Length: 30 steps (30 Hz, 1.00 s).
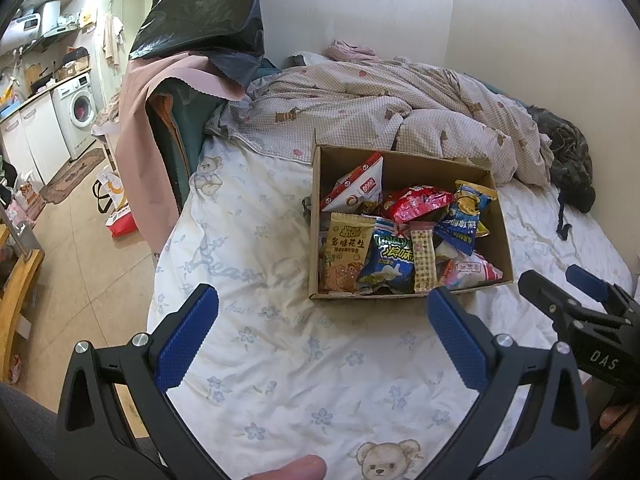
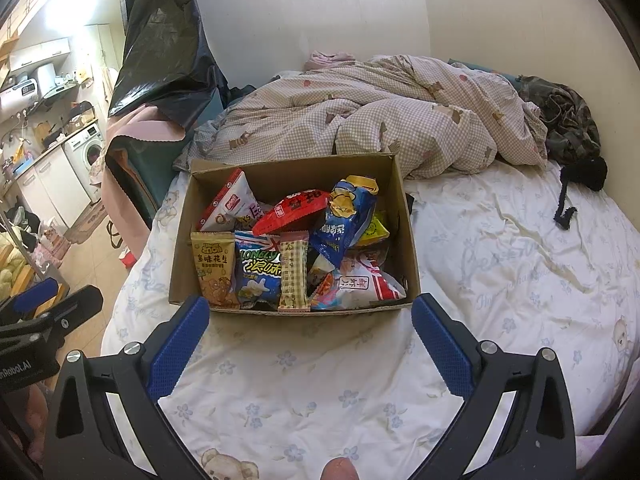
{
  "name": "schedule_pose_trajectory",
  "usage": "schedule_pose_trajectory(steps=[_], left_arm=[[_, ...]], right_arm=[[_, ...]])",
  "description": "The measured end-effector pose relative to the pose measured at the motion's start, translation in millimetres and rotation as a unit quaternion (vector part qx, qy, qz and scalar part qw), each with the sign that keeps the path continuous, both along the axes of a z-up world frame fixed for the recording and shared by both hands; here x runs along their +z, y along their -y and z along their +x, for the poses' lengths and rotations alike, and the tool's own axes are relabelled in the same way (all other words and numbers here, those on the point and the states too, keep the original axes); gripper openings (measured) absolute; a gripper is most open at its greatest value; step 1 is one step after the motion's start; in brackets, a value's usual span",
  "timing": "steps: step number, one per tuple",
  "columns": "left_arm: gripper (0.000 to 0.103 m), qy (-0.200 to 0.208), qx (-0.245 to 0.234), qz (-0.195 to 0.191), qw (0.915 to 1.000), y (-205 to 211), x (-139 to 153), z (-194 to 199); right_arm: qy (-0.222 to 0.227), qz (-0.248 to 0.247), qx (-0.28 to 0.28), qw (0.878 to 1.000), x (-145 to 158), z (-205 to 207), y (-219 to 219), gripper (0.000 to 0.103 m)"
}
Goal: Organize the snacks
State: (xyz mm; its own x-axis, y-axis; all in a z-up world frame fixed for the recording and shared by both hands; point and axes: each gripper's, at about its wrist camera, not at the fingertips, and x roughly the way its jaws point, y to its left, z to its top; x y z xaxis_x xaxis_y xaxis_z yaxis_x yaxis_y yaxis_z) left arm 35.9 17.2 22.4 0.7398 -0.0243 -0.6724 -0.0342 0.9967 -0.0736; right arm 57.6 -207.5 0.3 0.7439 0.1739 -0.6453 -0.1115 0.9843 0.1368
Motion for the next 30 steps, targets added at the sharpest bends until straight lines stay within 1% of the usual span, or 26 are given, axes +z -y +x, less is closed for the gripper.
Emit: schedule_pose_trajectory(steps=[30], left_arm=[[0.103,-0.006,0.0,-0.008,1.0,1.7,-4.6,1.3]], right_arm=[[-0.003,-0.001,-0.005,1.0,-1.7,1.1,4.1,0.103]])
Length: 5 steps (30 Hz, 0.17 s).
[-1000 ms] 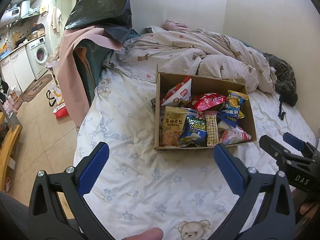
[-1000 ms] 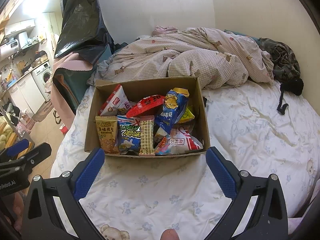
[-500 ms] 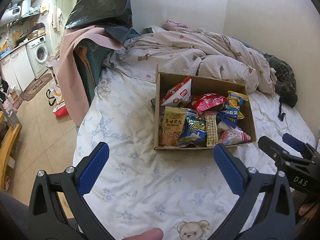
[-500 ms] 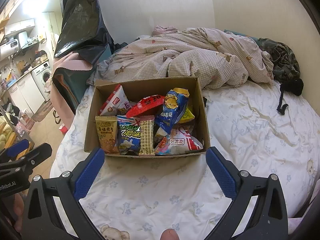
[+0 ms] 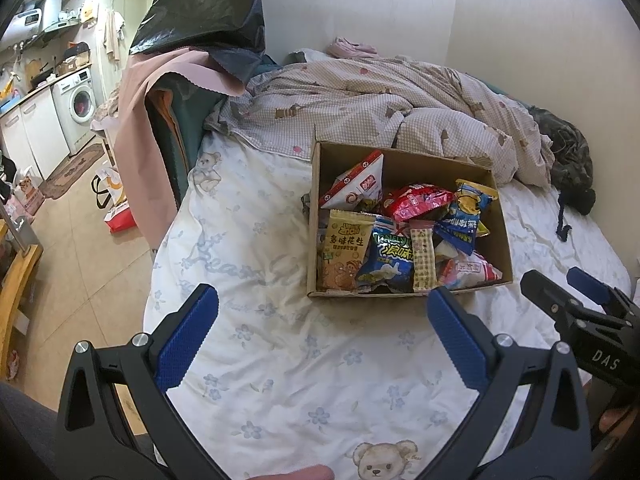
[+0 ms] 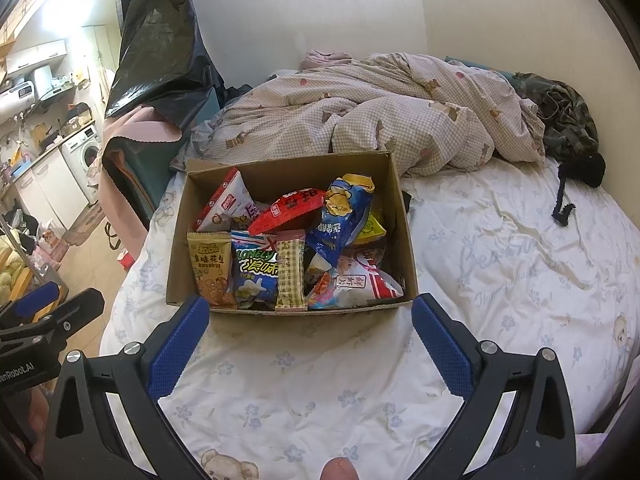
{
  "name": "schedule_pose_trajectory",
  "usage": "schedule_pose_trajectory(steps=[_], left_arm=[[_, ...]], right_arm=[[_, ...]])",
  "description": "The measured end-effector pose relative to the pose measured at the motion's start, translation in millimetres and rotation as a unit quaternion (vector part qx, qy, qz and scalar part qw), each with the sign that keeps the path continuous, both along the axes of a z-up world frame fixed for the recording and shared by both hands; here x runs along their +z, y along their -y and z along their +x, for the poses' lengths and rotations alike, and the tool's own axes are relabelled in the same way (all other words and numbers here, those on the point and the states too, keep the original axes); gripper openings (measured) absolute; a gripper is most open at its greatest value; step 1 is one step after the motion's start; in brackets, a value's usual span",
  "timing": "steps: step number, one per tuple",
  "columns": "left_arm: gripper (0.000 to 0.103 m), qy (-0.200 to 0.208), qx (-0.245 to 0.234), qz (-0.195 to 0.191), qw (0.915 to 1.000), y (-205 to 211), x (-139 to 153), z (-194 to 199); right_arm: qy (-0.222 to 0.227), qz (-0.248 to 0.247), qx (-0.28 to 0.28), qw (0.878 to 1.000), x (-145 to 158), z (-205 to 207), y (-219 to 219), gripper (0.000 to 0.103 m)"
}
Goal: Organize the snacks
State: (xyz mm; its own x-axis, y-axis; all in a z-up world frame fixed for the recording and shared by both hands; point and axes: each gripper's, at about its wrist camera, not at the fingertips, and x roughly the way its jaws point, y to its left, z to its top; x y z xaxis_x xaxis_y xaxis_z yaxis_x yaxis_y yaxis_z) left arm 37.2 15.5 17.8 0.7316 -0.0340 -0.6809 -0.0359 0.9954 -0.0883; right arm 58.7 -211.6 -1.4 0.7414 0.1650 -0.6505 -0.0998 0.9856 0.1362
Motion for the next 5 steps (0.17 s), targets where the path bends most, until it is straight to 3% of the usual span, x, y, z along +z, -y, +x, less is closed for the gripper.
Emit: schedule_pose_trajectory(steps=[5], left_arm=[[0.103,-0.003,-0.004,-0.001,1.0,1.2,-0.7,1.1]], right_arm=[[-0.001,0.001,-0.001,1.0,-0.7,-0.3,1.4,0.103]])
